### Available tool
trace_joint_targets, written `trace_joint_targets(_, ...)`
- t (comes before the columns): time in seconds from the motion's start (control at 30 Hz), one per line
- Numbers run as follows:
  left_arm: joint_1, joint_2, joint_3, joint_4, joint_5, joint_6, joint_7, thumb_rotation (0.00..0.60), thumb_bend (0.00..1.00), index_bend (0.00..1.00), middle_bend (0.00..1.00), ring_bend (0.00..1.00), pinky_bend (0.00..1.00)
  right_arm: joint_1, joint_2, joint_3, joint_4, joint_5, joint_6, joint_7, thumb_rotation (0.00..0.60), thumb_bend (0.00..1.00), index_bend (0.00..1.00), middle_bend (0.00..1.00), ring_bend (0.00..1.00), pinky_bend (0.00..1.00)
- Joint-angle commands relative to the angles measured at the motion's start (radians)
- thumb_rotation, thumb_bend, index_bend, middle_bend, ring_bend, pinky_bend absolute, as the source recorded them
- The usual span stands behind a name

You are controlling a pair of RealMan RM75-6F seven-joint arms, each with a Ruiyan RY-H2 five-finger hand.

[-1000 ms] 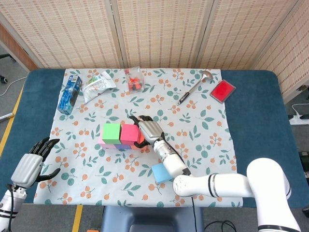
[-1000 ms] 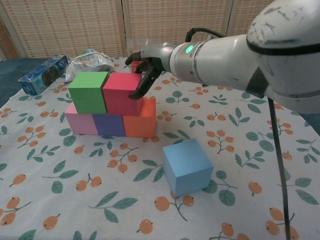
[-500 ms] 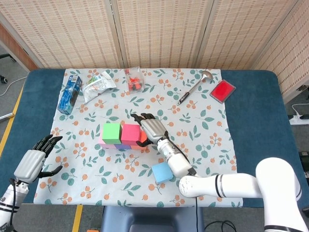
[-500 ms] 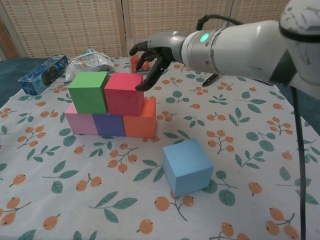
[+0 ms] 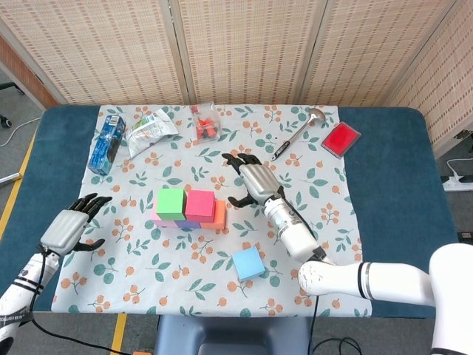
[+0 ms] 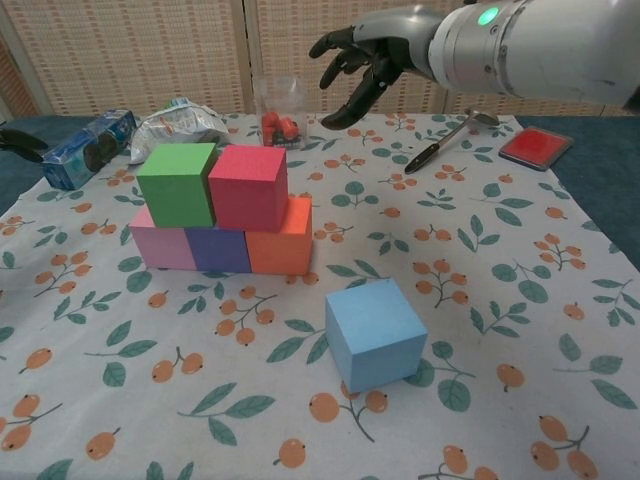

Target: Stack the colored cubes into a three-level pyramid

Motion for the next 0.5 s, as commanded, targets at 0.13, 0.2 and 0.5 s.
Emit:
trace_joint_targets(0.13, -0.069, -0.031, -0.009, 0.032, -0.001, -0.067, 0.023, 0.6, 0.25, 0.05, 0.05, 0.0, 0.11, 0.006, -0.011, -0.007, 0.036, 0.008, -0.022, 0.004, 0.6, 0.22, 0.0, 0.13, 0.0, 0.0)
trace_joint_targets(0.2, -0.087, -0.043, -0.011, 0.036, 0.006, -0.076, 0.043, 0.6, 0.25, 0.05, 0.03, 0.0, 0.1, 0.014, -0.021, -0.004, 0.053, 0.014, -0.031, 0.006, 0.6, 0.22, 0.0, 0.13, 0.0, 0.0)
trace_joint_targets(0.5, -0.129, -0.072, -0.008, 0.047, 0.017, -0.107, 0.064, 0.6, 0.25, 0.04, 0.03, 0.0, 0.09, 0.027, -0.038, -0.006, 0.086, 0.03, -0.039, 0.002, 0.6, 0.22, 0.0, 0.13, 0.0, 0.0)
